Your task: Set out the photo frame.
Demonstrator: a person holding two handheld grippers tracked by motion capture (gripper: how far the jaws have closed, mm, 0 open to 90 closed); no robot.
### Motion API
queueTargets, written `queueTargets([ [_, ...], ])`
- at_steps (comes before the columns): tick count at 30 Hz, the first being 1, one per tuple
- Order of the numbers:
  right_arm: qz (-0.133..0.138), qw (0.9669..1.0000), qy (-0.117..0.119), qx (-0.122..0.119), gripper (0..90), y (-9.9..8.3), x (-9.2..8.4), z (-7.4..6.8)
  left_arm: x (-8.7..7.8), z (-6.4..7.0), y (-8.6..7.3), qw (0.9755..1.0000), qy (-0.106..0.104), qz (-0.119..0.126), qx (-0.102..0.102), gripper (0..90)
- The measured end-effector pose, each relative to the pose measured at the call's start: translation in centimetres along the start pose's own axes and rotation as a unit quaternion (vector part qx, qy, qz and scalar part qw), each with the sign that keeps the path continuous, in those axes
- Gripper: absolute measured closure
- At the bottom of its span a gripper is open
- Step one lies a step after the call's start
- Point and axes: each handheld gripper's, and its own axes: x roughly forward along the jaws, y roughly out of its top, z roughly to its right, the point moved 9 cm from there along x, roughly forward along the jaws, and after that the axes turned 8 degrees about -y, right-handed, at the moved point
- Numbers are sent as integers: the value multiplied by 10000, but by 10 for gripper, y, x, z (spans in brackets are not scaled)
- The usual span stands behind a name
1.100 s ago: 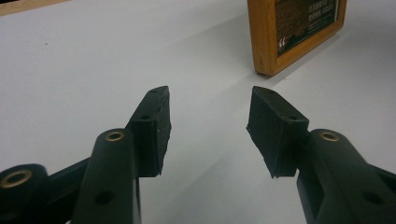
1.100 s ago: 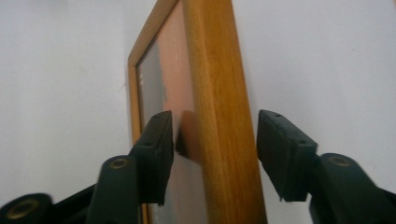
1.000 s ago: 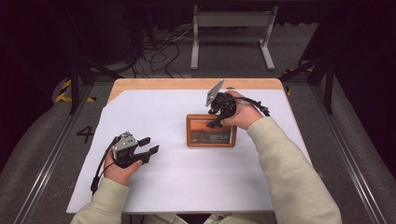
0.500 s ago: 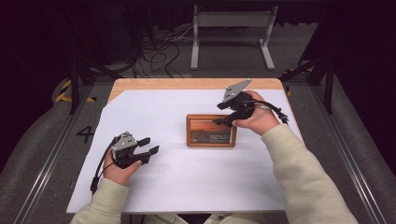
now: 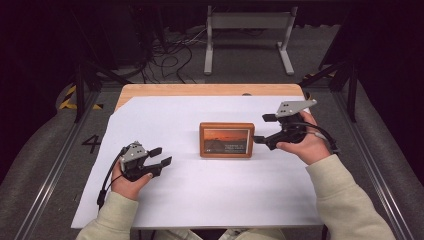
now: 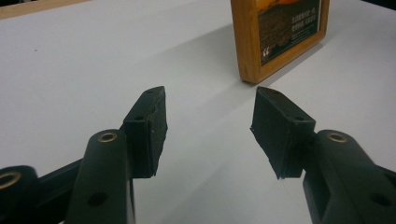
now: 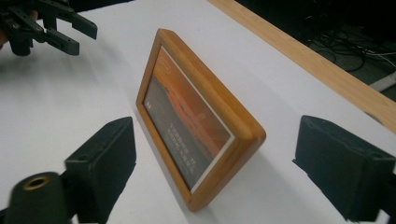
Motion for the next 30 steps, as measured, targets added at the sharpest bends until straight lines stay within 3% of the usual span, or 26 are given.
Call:
queueTargets([
  [5,161,9990,-89,401,50,-17,-19,4,-9,4,-5,10000,-12,-5,22,438],
  [11,326,9970,-347,614,46,-32,-30,5,-18,4,-5,10000,22,96,2,421],
  [12,404,9951,-493,761,44,-41,-35,6,-19,5,-5,9999,20,130,-25,419],
  [14,445,9942,-546,812,43,-44,-37,7,-20,4,-5,9999,26,139,-7,418],
  [16,632,9909,-740,925,50,-52,-41,9,-22,4,-6,9999,32,166,-24,412],
  [24,858,9856,-841,1189,54,-79,-42,4,-23,6,-6,9997,13,241,-8,406],
  [30,662,9873,-816,1191,51,-99,-31,5,-22,4,-8,9997,5,250,-21,404],
])
